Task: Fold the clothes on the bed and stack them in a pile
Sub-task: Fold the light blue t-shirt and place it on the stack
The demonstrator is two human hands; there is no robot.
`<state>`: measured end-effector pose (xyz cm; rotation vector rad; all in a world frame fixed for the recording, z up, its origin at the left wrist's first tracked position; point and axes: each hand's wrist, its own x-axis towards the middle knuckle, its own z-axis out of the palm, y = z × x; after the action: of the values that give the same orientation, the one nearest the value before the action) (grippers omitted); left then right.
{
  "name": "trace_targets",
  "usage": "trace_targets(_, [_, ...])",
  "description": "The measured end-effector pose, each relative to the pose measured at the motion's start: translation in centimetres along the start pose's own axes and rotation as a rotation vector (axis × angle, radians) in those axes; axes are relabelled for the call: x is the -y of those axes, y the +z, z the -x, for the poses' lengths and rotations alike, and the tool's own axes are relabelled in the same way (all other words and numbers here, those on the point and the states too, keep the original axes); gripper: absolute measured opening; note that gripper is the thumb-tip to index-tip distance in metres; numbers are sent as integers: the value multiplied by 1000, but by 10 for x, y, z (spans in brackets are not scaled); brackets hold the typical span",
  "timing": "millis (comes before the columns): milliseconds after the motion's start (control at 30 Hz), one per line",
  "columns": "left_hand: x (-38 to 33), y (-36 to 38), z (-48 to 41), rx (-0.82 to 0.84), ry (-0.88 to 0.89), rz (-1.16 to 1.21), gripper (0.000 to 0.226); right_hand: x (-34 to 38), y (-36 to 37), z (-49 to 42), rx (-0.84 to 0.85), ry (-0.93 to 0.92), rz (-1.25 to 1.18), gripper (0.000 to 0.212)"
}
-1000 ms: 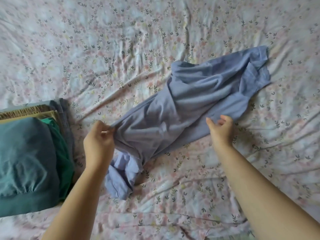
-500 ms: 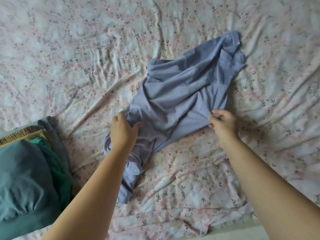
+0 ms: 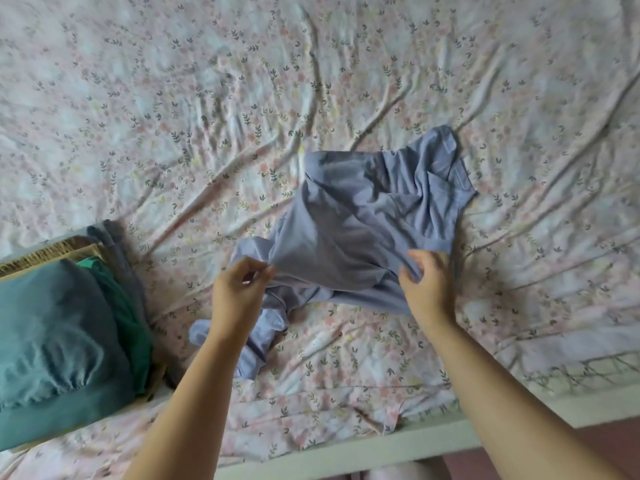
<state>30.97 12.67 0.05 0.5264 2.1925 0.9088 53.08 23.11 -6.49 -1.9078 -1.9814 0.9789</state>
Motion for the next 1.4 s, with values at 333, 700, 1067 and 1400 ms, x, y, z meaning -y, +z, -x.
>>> trace_targets(333, [-8,-16,20,-50,20,257,26,120,34,-24,784,-408,-96,46])
trace_targets(700, [-119,-72,43,-81,195,98,28,186,-74,-19,454,-443,-232,7])
trace_targets(1067, [-289,-165,87,-307,601,31,15,321,-238,9,130,-757,-455,13])
trace_targets(1400, [-270,-167,95,-282,578,-157,8,317,-236,12,309,-675,-316,10])
